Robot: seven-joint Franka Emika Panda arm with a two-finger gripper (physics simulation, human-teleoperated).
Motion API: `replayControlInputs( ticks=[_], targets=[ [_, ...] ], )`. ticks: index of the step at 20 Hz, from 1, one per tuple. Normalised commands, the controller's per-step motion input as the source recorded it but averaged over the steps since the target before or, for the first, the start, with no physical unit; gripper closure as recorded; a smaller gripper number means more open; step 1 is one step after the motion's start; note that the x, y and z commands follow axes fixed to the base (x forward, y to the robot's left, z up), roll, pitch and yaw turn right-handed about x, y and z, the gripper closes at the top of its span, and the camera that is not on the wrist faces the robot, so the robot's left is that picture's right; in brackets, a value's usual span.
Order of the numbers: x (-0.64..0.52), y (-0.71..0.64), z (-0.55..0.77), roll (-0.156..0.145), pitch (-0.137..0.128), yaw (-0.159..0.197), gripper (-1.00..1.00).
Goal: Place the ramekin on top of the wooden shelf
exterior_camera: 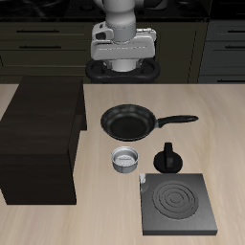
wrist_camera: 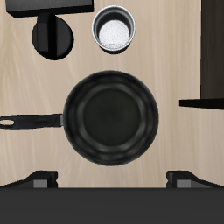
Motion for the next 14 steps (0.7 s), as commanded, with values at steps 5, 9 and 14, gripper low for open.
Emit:
replayControlInputs(
  ticks=[5,9,14],
  targets=[
    [0.34,-0.01,-0.01,0.019,0.010,0.000,-1.00],
    [0.49,-0.01,0.07,0.020,0.007,-0.019,-1.00],
    [0.39,-0.07,0.08,-0.027,0.012,-0.032,-1.00]
  ],
)
